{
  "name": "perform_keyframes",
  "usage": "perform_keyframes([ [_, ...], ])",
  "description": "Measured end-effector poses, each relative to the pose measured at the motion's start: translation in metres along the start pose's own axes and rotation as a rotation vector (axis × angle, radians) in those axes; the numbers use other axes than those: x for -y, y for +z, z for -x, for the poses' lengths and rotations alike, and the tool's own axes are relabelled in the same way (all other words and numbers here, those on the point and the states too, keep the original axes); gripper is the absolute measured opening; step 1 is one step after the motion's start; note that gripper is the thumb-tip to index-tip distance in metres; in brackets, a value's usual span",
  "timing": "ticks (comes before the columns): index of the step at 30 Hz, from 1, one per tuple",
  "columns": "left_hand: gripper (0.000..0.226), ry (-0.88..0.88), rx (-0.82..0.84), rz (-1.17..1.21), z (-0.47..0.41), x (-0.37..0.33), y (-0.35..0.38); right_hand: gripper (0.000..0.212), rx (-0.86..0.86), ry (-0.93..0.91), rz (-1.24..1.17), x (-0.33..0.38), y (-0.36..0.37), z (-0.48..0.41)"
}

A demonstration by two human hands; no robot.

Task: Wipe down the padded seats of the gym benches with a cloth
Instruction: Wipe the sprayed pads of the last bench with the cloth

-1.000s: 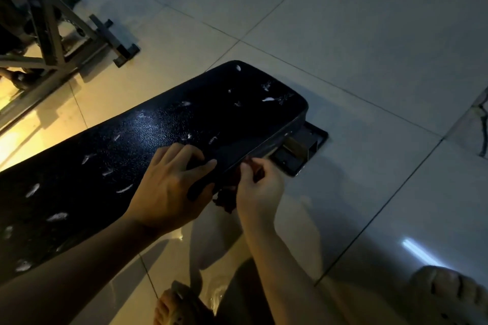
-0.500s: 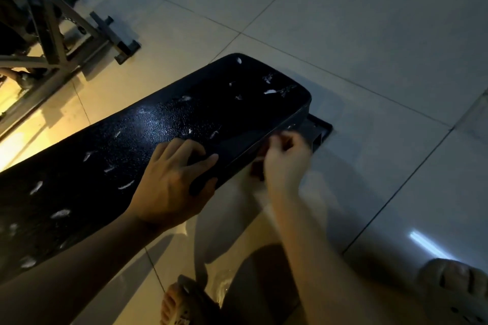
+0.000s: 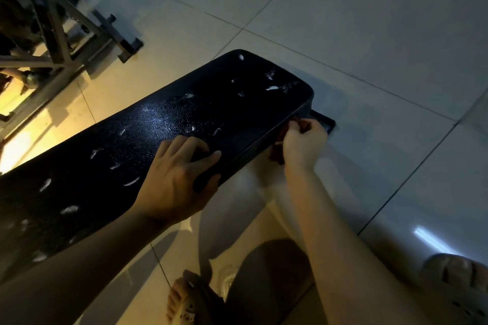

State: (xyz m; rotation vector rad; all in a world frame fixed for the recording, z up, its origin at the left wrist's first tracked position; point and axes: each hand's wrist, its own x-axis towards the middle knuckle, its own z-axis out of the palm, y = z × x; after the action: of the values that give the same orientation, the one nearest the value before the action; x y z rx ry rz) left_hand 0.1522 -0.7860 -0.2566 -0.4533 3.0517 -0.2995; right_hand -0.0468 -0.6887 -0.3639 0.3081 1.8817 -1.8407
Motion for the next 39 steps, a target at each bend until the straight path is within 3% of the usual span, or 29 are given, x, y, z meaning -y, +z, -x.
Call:
perform_keyframes([
  [7,0.047,0.0,-0.017,0.01,-0.002,-0.001,-0.001,0.008,0.24,-0.13,-0.058,-0.031,0.005,0.106],
  [12,0.049,-0.007,0.001,0.003,-0.001,0.0,-0.001,0.01,0.1,0.067,-0.096,-0.005,0.001,0.034],
  [14,0.048,-0.006,0.0,0.004,-0.001,-0.001,-0.001,0.008,0.074,0.044,-0.042,-0.002,-0.002,0.031],
  [19,0.05,-0.006,-0.008,0.006,-0.002,-0.003,-0.002,0.005,0.238,-0.121,0.01,-0.027,0.002,0.099],
  [21,0.05,-0.017,0.011,0.01,-0.003,-0.003,-0.004,0.004,0.162,-0.088,0.012,-0.027,0.009,0.077],
  [25,0.049,-0.007,0.021,-0.005,0.0,-0.001,-0.001,0.021,0.029,0.066,-0.051,-0.014,0.004,0.02],
  [29,0.048,-0.014,-0.014,0.005,-0.001,-0.002,-0.003,0.004,0.198,-0.046,-0.015,-0.014,0.003,0.059],
  [33,0.049,-0.003,0.017,-0.015,-0.001,-0.002,-0.001,0.007,0.071,0.097,-0.049,-0.013,-0.001,0.024],
  [37,0.05,-0.01,0.012,0.003,0.001,0.0,-0.002,0.011,0.144,-0.018,-0.013,-0.013,0.002,0.043],
  [39,0.049,-0.006,0.014,-0.002,-0.002,-0.001,-0.001,0.011,0.108,0.041,-0.078,-0.017,0.005,0.04],
])
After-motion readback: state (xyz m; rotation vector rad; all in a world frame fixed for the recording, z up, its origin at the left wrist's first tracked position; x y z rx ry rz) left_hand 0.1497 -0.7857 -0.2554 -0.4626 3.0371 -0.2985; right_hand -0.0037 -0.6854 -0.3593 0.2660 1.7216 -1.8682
